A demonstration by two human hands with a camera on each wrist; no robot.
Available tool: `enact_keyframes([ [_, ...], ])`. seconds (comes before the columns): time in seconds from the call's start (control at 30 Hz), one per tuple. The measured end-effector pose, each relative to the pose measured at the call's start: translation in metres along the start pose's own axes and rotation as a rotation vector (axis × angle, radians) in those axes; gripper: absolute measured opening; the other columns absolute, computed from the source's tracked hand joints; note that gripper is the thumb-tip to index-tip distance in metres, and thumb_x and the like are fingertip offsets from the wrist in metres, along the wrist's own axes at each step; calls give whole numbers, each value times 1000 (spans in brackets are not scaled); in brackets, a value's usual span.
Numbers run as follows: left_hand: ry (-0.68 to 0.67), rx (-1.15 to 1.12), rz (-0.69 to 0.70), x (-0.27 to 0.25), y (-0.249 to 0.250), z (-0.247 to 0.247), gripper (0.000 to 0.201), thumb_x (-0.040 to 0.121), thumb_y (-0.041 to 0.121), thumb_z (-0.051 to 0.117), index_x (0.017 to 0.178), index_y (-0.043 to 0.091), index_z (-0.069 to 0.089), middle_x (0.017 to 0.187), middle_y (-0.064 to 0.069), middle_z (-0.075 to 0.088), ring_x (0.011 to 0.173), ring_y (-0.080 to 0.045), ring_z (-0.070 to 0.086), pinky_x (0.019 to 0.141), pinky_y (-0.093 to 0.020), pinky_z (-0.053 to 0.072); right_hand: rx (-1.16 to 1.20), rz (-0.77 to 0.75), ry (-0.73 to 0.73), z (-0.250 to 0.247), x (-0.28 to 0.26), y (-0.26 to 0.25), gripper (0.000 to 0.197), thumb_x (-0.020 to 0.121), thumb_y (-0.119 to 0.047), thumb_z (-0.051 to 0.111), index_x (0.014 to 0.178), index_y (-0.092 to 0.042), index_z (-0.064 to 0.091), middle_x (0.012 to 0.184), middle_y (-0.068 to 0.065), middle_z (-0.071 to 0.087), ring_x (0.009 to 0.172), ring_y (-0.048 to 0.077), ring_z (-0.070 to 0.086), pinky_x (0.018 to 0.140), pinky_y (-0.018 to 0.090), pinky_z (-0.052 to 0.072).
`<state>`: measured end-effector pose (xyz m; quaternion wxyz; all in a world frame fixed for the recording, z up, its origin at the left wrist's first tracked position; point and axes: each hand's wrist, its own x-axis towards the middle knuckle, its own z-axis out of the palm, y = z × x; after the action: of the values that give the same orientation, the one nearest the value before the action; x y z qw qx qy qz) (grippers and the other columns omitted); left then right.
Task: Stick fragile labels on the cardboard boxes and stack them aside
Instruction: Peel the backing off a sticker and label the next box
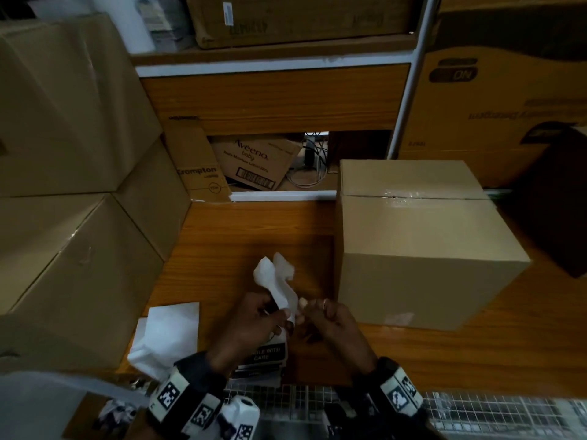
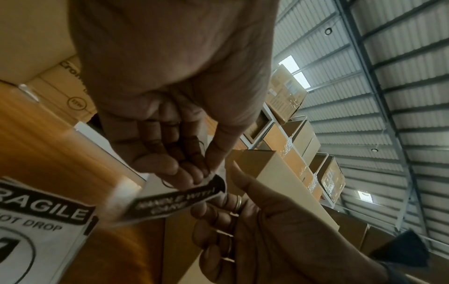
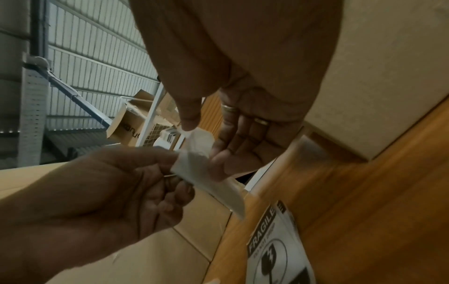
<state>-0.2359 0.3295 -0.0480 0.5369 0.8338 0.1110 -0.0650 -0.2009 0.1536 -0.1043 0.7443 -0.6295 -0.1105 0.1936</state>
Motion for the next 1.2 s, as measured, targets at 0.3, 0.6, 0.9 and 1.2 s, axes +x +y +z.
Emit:
enact_keyframes([
  [0.3,-101,-28,-97,-9,-1,2,22,96,11,67,74,12,69,71,2,72,68,-4,71,59,-13,50,-85,8,-80,-5,-4,18,30,100,-11,65,75,5,63,70,12,65,68,25,62,60,29,52],
  [0.6,-263,22,-159,-1,-4,-20,9,93,15,72,98,8,71,78,-1,74,71,-10,70,62,-21,52,-269,17,-283,-15,8,-4,51,101,-9,62,58,-36,56,63,-15,53,65,5,56,63,29,50],
  [0.9,46,92,-16,-8,5,-7,16,95,7,68,81,-1,68,79,-14,71,66,-8,69,56,-17,52,-75,-32,-81,3,-4,4,33,103,-18,59,79,2,69,80,26,69,74,33,67,63,33,56],
  [1.2,21,-37,-88,-12,-5,-1,11,96,7,66,88,3,73,79,-8,75,67,-9,72,59,-17,53,-85,1,-116,7,-11,19,20,94,-17,67,82,-2,74,78,9,74,71,18,68,65,26,56],
])
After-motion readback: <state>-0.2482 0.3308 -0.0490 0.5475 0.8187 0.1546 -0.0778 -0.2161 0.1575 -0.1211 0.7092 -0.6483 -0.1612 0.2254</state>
